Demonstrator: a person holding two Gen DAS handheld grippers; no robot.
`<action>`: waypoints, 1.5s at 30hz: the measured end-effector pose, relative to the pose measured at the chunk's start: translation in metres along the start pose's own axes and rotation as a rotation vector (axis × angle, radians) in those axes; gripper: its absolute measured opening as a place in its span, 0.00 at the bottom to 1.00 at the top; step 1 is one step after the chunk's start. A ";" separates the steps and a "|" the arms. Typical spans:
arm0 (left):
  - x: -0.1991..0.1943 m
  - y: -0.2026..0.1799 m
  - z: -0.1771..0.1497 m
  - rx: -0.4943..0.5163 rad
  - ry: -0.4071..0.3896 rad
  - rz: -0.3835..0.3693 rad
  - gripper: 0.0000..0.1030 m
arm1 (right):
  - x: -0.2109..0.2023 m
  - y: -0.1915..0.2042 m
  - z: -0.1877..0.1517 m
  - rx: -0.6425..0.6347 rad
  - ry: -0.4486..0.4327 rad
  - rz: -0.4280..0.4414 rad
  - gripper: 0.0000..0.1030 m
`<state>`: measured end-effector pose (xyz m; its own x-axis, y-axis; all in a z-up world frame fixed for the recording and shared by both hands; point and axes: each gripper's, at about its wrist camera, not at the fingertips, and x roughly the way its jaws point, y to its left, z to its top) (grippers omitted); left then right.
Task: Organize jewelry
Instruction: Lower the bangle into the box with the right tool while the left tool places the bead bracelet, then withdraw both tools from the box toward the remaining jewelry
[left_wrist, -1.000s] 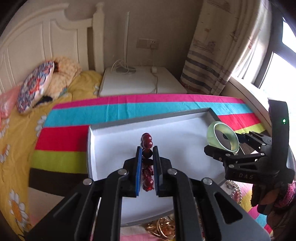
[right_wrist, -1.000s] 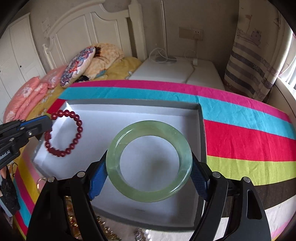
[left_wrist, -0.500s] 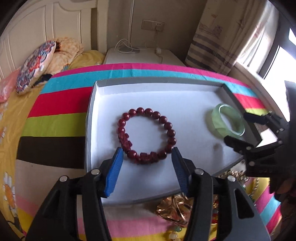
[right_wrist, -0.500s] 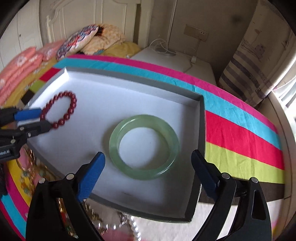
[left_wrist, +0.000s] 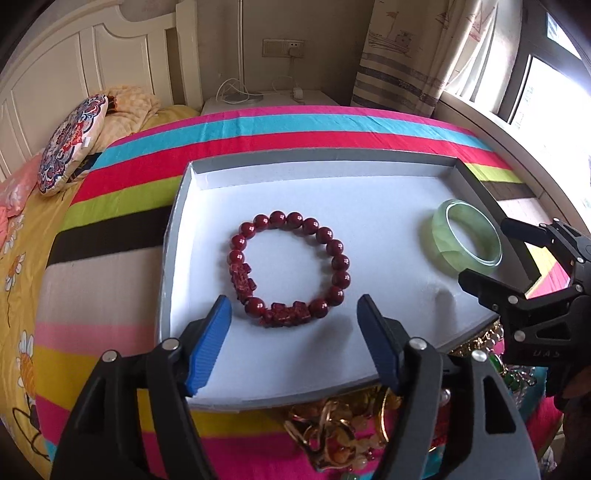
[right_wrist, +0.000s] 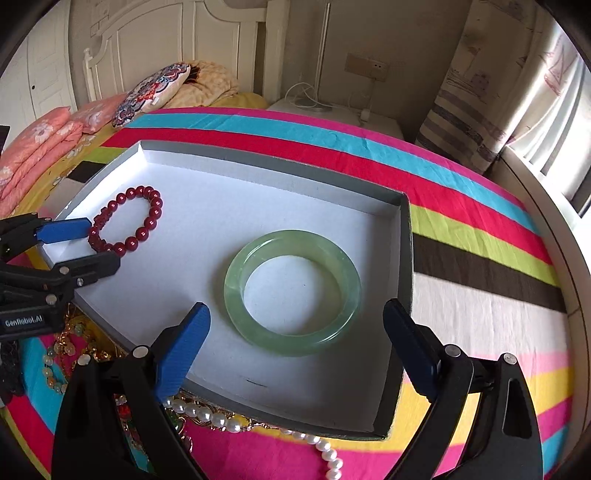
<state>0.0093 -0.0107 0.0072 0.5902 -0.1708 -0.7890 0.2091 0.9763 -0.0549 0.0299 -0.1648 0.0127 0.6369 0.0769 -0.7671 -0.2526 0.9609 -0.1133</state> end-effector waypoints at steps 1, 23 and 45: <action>-0.003 -0.002 -0.005 -0.002 -0.005 -0.001 0.70 | -0.006 0.002 -0.007 0.001 -0.012 0.003 0.88; -0.122 0.018 -0.097 -0.209 -0.292 -0.210 0.90 | -0.125 0.065 -0.097 -0.224 -0.218 0.228 0.69; -0.126 -0.086 -0.142 0.229 -0.226 -0.207 0.63 | -0.103 -0.002 -0.128 0.083 -0.089 0.355 0.60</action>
<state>-0.1938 -0.0542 0.0240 0.6684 -0.4115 -0.6196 0.4961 0.8673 -0.0409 -0.1282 -0.2087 0.0107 0.5818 0.4282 -0.6915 -0.4116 0.8883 0.2038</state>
